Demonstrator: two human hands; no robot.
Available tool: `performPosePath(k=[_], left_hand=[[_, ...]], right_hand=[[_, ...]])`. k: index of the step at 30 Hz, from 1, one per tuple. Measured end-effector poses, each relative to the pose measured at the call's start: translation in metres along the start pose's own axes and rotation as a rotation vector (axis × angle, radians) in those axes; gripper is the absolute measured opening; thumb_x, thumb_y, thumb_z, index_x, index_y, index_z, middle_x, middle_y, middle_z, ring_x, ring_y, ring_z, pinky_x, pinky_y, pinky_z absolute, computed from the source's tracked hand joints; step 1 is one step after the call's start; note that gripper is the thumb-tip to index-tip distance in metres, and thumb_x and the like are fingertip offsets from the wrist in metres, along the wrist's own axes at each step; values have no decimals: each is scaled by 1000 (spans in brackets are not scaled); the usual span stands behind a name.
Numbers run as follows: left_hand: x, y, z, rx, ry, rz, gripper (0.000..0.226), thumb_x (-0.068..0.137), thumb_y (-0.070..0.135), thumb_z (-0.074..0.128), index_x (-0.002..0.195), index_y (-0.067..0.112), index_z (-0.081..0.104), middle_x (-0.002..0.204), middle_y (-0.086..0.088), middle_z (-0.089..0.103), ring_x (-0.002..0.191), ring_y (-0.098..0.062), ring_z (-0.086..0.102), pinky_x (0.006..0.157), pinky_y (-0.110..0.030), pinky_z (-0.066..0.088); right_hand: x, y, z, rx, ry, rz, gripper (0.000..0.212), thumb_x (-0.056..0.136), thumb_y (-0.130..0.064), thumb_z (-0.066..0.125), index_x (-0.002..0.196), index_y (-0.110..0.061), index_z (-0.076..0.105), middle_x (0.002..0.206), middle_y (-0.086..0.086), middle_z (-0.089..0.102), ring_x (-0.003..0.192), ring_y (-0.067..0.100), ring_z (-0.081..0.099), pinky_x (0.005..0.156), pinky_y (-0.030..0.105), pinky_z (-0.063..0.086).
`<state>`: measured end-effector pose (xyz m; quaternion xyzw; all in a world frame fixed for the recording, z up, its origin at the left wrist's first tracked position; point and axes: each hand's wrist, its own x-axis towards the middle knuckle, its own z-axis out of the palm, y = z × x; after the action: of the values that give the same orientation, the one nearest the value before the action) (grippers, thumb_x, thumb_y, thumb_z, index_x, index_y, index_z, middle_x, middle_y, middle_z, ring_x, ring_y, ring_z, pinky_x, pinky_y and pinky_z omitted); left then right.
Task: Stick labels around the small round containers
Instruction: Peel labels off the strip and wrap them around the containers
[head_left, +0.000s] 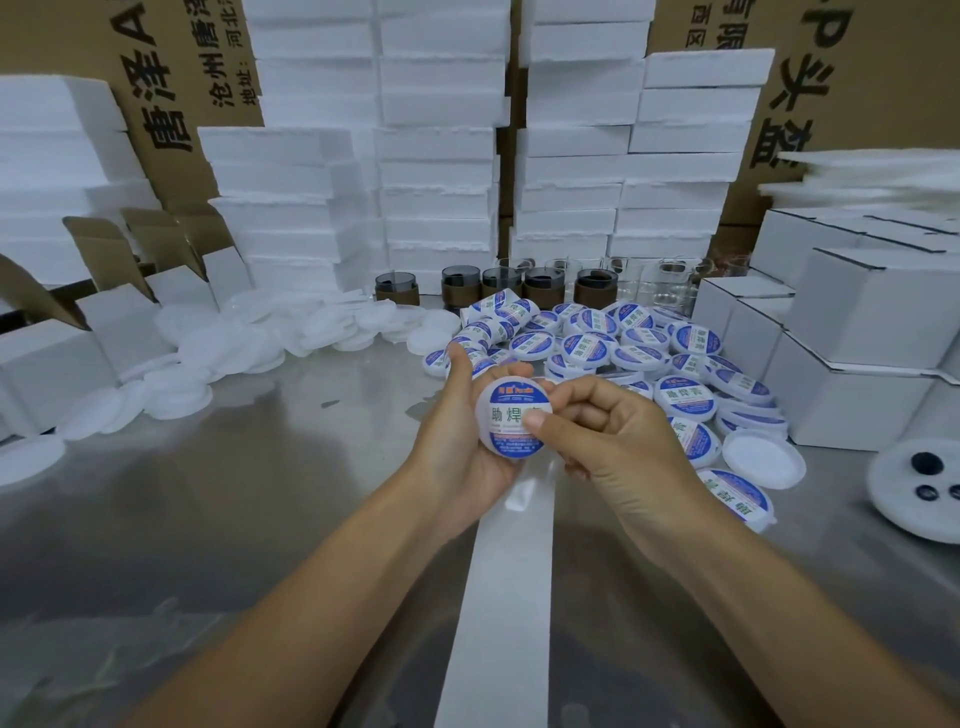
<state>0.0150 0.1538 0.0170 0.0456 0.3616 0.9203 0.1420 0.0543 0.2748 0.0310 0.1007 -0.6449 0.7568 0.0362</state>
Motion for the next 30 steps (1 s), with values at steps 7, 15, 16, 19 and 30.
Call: performPosePath(k=[7, 15, 16, 19, 30], left_hand=[[2, -1, -4, 8, -26, -7, 61, 91, 60, 29, 86, 6, 58, 71, -12, 69, 66, -20, 69, 64, -28, 58], [2, -3, -3, 26, -25, -28, 59, 88, 59, 35, 90, 5, 59, 78, -18, 69, 71, -24, 70, 67, -32, 58], [2, -3, -4, 31, -27, -28, 59, 88, 59, 35, 91, 5, 59, 78, -18, 69, 71, -23, 70, 67, -31, 58], [1, -3, -3, 57, -28, -26, 57, 84, 58, 39, 92, 5, 58, 76, -16, 69, 69, -21, 70, 65, -29, 58], [-5, -5, -2, 249, -150, 53, 18, 74, 11, 62, 91, 8, 56, 80, -8, 65, 70, -18, 63, 53, -26, 51]], right_hand=[[0, 1, 1, 0, 68, 47, 16, 76, -3, 70, 71, -11, 57, 50, -6, 61, 41, 2, 47, 42, 13, 40], [1, 4, 0, -47, 121, 53, 17, 75, -5, 73, 72, -10, 57, 46, -6, 56, 40, 3, 46, 41, 15, 39], [1, 4, 0, -46, 124, 54, 17, 74, -5, 73, 71, -10, 57, 46, -5, 56, 39, 4, 46, 40, 16, 39], [2, 5, -1, -46, 124, 56, 17, 74, -4, 73, 71, -10, 57, 46, -3, 56, 38, 5, 46, 40, 16, 40], [3, 7, -1, -25, 144, 63, 17, 76, -1, 70, 73, -8, 55, 45, -3, 54, 37, 6, 48, 41, 16, 42]])
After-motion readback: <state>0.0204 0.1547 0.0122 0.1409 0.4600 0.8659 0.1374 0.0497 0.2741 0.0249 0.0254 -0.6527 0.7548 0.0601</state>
